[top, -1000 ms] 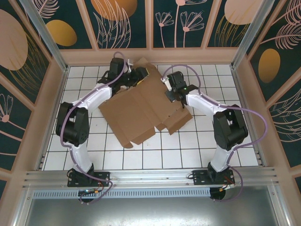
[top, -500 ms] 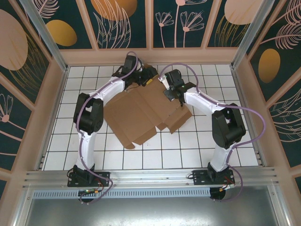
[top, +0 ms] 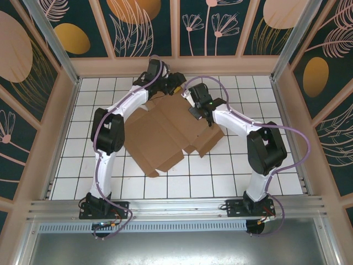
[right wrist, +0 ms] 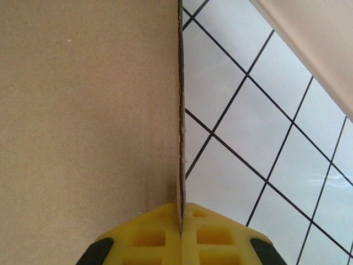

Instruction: Fold the paper box

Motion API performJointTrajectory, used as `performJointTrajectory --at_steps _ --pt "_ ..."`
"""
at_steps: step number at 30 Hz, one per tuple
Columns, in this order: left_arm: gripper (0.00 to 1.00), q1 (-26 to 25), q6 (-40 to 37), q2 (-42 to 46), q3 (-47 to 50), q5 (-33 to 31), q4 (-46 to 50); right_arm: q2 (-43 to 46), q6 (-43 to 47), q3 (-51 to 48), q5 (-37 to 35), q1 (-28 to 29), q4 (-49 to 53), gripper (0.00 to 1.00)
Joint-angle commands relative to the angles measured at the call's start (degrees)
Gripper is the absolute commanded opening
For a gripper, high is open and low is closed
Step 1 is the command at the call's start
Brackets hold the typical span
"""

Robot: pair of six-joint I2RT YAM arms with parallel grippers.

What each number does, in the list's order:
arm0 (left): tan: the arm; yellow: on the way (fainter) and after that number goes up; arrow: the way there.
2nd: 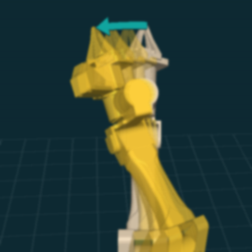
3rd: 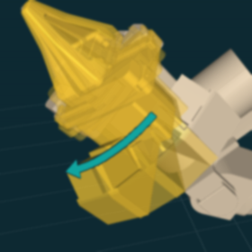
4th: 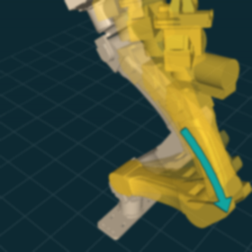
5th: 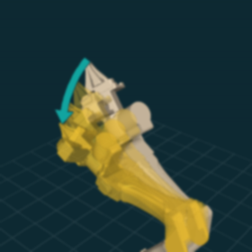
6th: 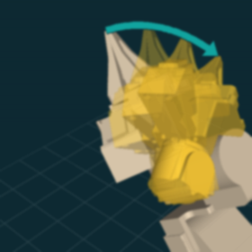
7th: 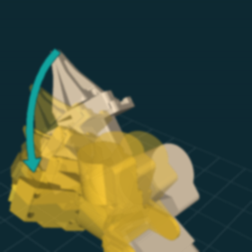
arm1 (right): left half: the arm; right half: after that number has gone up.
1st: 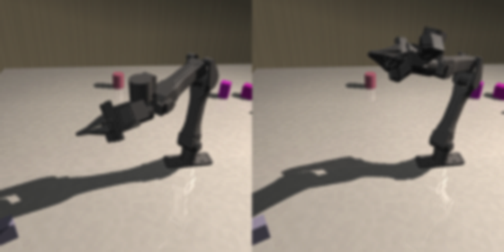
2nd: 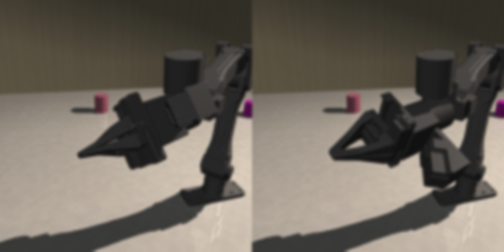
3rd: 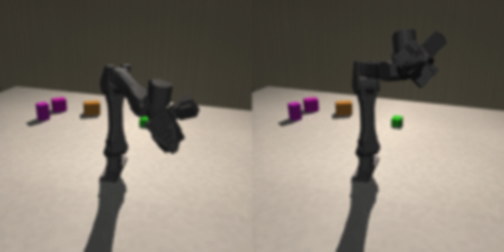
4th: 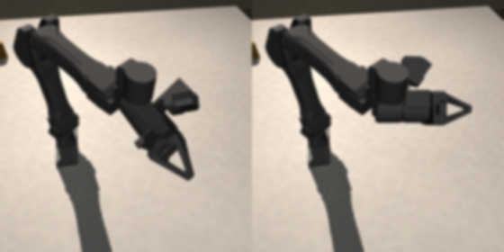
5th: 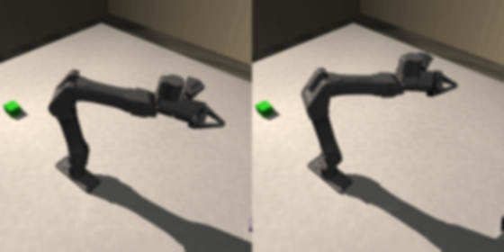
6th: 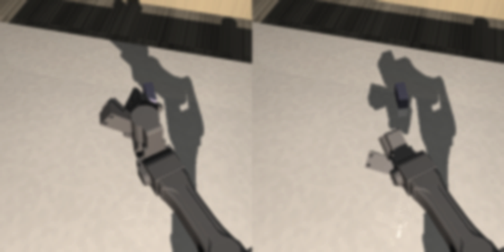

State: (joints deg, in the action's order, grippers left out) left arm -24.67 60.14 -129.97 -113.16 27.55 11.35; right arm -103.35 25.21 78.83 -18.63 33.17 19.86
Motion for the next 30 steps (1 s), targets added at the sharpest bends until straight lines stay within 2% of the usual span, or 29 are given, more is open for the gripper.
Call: performJointTrajectory --at_steps 1,6,14,21,22,24,26,28,30 --pt "0.5 -0.03 1.35 -0.86 -0.72 -1.34 1.21 -0.31 0.46 1.24 -3.22 0.98 -2.17 0.0" --pt "0.48 -0.46 2.48 -0.22 1.21 -1.56 0.59 -0.15 0.93 0.81 -4.7 1.96 -3.77 0.0" --pt "0.34 -0.61 2.71 -0.54 0.97 -1.65 0.69 -0.24 1.41 0.72 -5.72 2.53 -4.3 0.0" --pt "0.09 -0.49 2.76 0.02 1.42 -1.34 -0.03 -0.03 2.21 0.76 -7.3 2.94 -4.46 0.01" --pt "0.06 -0.34 3.41 0.3 1.96 -0.99 -0.83 -0.05 2.29 1.02 -7.45 2.94 -4.24 0.05" --pt "0.0 0.17 5.11 1.32 4.31 -0.13 -3.6 0.22 2.17 1.33 -9.49 3.19 -4.52 0.2" --pt "0.0 0.66 6.18 2.67 6.96 -0.11 -6.03 1.51 1.73 1.12 -10.32 3.54 -5.35 0.31" --pt "0.0 1.39 8.1 4.51 10.85 -0.17 -10.4 3.97 0.34 0.53 -9.67 4.05 -6.86 0.37" --pt "0.0 2.35 11.42 6.73 15.93 0.85 -17.03 7.36 -1.91 -0.41 -7.05 4.79 -8.14 0.38"
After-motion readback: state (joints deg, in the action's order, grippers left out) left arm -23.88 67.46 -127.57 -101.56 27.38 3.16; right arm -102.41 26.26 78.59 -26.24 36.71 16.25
